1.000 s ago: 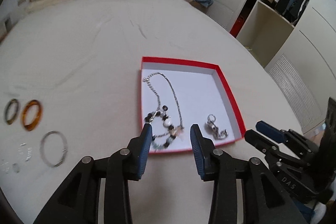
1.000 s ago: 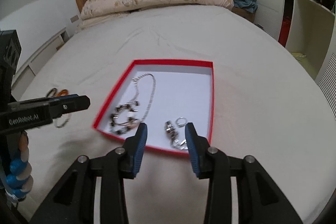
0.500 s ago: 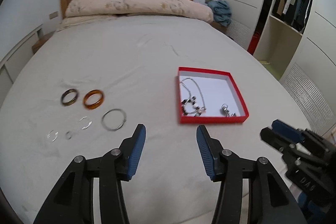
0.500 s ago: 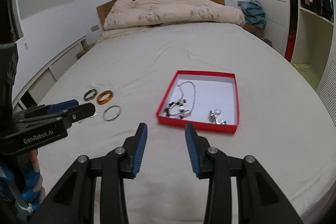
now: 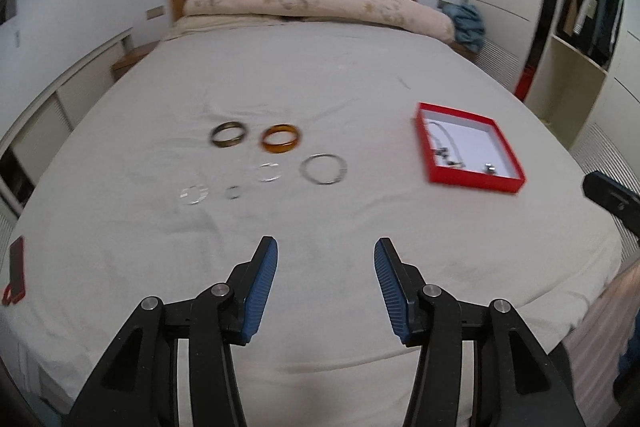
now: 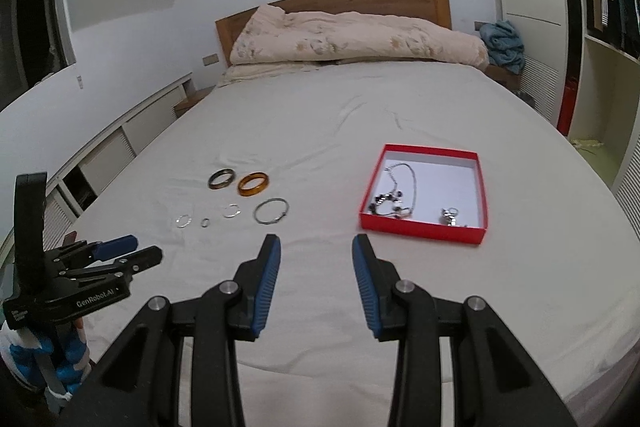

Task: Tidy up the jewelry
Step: 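Move both grippers toward the small silver ring and silver bangle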

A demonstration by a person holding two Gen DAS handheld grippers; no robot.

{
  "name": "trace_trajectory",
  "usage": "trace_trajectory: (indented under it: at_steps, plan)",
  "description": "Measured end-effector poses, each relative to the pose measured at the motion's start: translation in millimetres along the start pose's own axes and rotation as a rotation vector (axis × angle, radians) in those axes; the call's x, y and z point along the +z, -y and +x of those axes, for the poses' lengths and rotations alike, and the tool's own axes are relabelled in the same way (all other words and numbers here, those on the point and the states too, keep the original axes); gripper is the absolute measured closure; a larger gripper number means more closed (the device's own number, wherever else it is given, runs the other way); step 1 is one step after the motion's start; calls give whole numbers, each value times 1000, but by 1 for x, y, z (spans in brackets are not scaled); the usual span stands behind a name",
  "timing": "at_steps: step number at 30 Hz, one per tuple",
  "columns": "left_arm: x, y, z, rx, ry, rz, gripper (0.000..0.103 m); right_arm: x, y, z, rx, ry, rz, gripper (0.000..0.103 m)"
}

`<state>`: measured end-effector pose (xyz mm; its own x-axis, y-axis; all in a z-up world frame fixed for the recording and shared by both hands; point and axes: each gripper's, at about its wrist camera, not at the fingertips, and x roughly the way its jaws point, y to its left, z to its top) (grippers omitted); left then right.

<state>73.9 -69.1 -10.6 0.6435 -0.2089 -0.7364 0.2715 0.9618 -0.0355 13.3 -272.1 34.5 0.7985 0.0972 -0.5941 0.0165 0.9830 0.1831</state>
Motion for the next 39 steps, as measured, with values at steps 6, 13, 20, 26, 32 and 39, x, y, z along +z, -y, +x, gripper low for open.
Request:
trace_trajectory:
  at_steps: [6,13,20,26,32,39]
  plan:
    - [-21,-52,5,31,-5,-74,45,-4,-25,13,33,-17,-31,67]
    - [-24,-82,36,48,-12,-116,45,-8,-39,52,58,-70,-57,67]
    - [-7,-104,89,40,-40,-136,45,-4,-42,117,81,-143,-65,67]
    - [11,-115,140,33,-60,-129,46,3,-43,191,113,-196,-56,67]
    - [28,-130,193,43,-79,-150,50,11,-42,259,137,-227,-34,67]
    - [32,-135,235,60,-118,-149,58,10,-36,317,131,-273,-5,67]
